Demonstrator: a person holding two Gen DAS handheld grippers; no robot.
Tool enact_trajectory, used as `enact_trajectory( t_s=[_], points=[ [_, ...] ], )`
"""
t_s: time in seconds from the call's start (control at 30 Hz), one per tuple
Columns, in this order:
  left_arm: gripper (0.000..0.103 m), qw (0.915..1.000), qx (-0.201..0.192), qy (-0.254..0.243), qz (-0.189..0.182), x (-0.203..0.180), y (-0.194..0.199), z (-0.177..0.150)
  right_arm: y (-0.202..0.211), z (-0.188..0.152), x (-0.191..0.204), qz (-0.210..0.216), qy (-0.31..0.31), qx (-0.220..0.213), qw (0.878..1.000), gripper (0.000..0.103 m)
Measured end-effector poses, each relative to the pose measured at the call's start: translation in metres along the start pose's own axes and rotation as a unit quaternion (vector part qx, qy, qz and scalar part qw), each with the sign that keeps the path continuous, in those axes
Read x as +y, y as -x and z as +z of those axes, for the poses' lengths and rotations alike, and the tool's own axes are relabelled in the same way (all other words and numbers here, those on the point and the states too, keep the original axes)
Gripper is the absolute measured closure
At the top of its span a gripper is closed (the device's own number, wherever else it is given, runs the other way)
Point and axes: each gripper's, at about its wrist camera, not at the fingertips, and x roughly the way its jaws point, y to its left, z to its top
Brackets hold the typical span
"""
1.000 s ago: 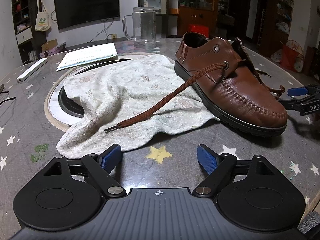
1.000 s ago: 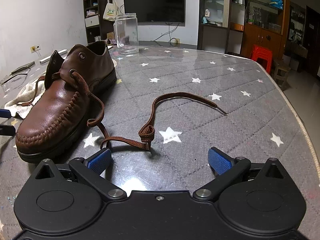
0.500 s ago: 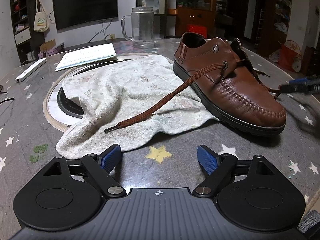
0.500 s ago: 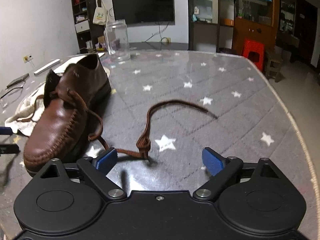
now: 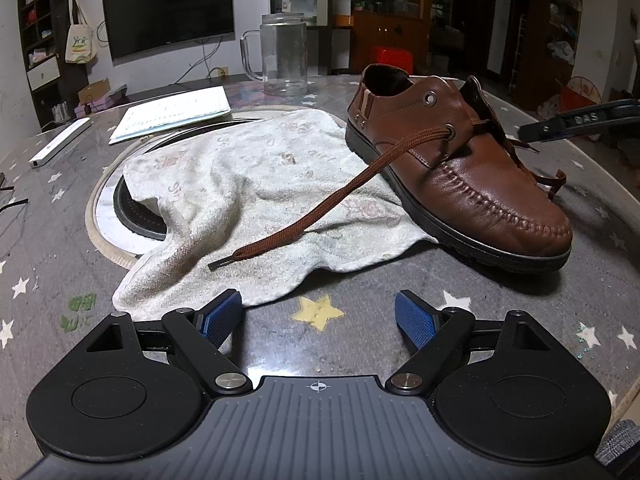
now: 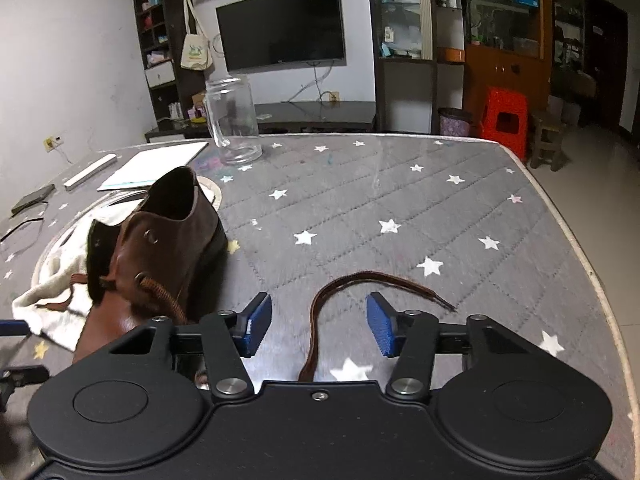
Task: Lace up shoes with both hands
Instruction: 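Grasp the brown lace end on the table with the right gripper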
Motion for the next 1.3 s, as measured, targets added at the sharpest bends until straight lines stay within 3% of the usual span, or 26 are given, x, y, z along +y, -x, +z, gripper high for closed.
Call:
enact_trajectory(
  t_s=[0.2, 0.27, 0.4, 0.57, 0.73, 0.9, 0.97, 1.03, 1.3],
  points=[
    [0.018, 1.0000, -0.001, 0.000, -0.001, 0.000, 0.000, 0.003, -0.015, 0.003, 0.006, -0.011, -0.016, -0.011, 1.000, 0.053],
    [0.018, 1.0000, -0.001, 0.001, -0.002, 0.001, 0.000, 0.003, -0.018, 0.003, 0.003, 0.003, -0.040, -0.015, 0.999, 0.053],
    [0.018, 1.0000, 0.000, 0.000, -0.005, 0.001, -0.001, 0.004, -0.028, 0.005, 0.004, -0.009, -0.026, 0.001, 1.000, 0.053],
    [0.018, 1.0000, 0.001, 0.000, -0.008, 0.002, -0.001, 0.005, -0.043, 0.009, 0.001, -0.020, -0.057, 0.036, 0.998, 0.053],
    [0.018, 1.0000, 0.001, 0.002, -0.008, 0.001, -0.003, 0.006, -0.055, 0.010, -0.003, -0.023, -0.083, 0.047, 0.995, 0.071],
    [0.018, 1.0000, 0.002, 0.000, -0.007, 0.001, -0.004, 0.006, -0.062, 0.012, 0.001, -0.034, -0.083, 0.051, 0.995, 0.080],
    [0.018, 1.0000, 0.002, 0.000, -0.007, 0.001, -0.004, 0.006, -0.066, 0.013, 0.002, -0.047, -0.069, 0.054, 0.995, 0.095],
    [0.018, 1.0000, 0.002, 0.000, -0.007, 0.001, -0.004, 0.007, -0.067, 0.013, 0.001, -0.049, -0.058, 0.056, 0.996, 0.100],
    [0.018, 1.0000, 0.004, -0.001, -0.006, 0.001, -0.005, 0.007, -0.043, 0.002, 0.001, -0.028, -0.015, 0.069, 0.997, 0.101]
  ],
)
